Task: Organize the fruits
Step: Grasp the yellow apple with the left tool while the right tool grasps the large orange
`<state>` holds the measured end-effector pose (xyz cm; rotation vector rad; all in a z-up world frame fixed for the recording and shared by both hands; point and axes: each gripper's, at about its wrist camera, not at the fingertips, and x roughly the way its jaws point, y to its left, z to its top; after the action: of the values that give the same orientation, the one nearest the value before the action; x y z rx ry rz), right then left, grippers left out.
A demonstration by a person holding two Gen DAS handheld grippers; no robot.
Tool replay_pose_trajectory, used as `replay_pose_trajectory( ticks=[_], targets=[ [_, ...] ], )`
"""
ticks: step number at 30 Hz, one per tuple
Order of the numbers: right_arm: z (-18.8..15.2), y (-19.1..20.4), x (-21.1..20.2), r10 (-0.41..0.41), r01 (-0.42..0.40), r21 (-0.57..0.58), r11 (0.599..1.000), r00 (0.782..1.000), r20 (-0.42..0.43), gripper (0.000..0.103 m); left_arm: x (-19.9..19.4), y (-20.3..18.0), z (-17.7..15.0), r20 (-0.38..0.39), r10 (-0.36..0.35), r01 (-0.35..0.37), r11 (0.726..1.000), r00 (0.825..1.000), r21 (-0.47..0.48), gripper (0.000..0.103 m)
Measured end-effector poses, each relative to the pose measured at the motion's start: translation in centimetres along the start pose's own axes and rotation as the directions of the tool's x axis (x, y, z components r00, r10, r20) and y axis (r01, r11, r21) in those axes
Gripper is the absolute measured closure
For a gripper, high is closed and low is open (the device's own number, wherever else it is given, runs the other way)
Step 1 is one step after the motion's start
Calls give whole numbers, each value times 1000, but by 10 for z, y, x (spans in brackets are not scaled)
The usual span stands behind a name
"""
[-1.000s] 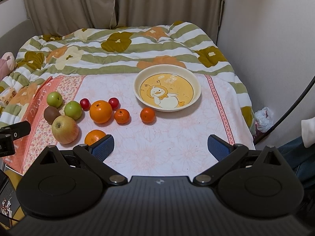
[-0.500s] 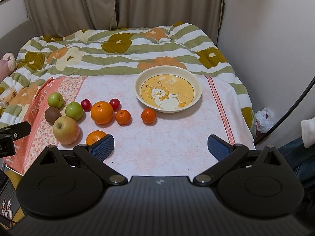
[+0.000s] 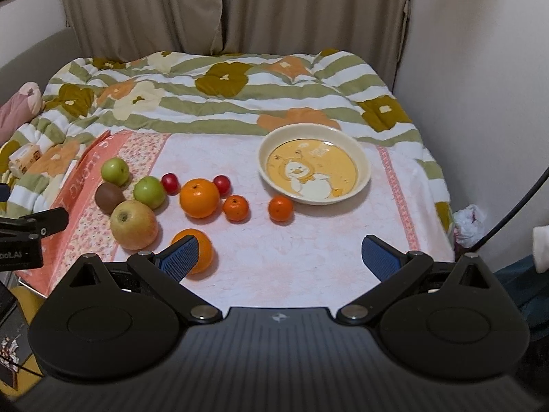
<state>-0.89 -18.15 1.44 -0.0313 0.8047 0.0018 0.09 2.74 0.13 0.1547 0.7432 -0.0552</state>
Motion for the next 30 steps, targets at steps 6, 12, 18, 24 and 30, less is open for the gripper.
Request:
replay_pose_trajectory(
  ticks=[6,12,18,24,30],
  targets=[
    [-12,15,21,-1,2,29,1000,1000,-6,0,30,10,-13,11,-48,47,996,999,76,0],
    [-33,30,65,3,-3,8,1000,999,-35,0,72,10,-33,4,-116,113,979,993,169,0],
    [-48,43,106,-5,5,-3,1000,997,-73,0,110,3,-45,-3,-168,163,952,986,260,0],
    [-53,49,138,46,-40,63,997,994,-100,0,140,-5,-48,-22,-196,192,922,980,338,8],
    [-54,58,156,78,-70,73,995,991,-110,0,156,-10,-51,-42,-203,204,906,978,370,10]
  ],
)
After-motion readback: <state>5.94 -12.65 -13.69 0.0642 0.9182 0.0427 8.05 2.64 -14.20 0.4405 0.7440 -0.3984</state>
